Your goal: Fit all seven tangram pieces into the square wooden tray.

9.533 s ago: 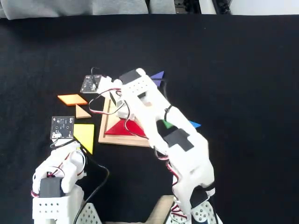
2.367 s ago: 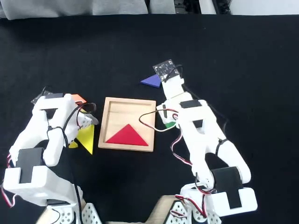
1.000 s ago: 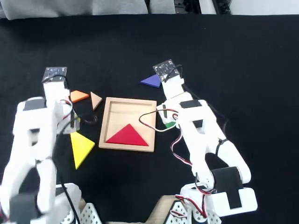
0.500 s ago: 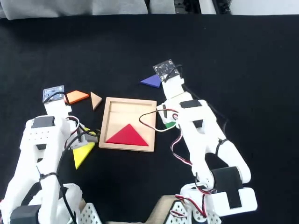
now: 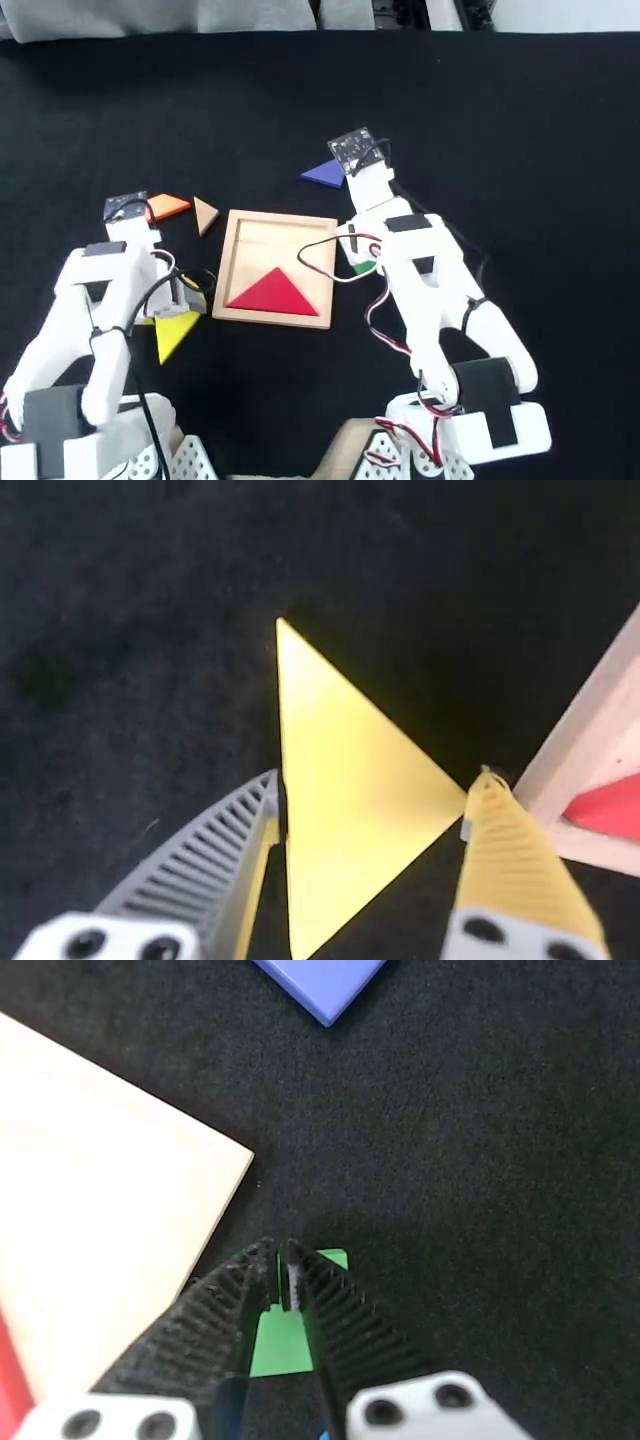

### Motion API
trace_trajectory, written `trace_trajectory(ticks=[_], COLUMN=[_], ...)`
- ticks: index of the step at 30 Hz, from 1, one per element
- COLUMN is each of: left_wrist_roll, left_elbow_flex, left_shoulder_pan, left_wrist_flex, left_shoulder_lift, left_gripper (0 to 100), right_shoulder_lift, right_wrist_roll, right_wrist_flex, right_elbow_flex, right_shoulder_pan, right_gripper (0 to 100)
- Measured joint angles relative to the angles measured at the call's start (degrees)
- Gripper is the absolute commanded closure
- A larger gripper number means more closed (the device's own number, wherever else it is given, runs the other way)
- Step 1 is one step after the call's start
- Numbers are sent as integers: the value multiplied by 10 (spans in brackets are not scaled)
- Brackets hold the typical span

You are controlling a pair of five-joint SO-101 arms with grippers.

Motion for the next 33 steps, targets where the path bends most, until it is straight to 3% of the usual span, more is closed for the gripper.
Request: trace_trajectory(ticks=[17, 33], left_wrist_roll=[-90, -94], left_elbow_flex=[-21, -226], left_shoulder_pan=[-42, -17], left_wrist_flex=[-4, 194], left_shoulder_lift=[4, 4], left_gripper=[726, 726], right_shoulder_lift=[0, 0], right_wrist_roll=[0, 0], right_wrist_flex=[0, 0], right_elbow_flex=[0, 0], right_shoulder_pan=[0, 0], right_gripper=[984, 984])
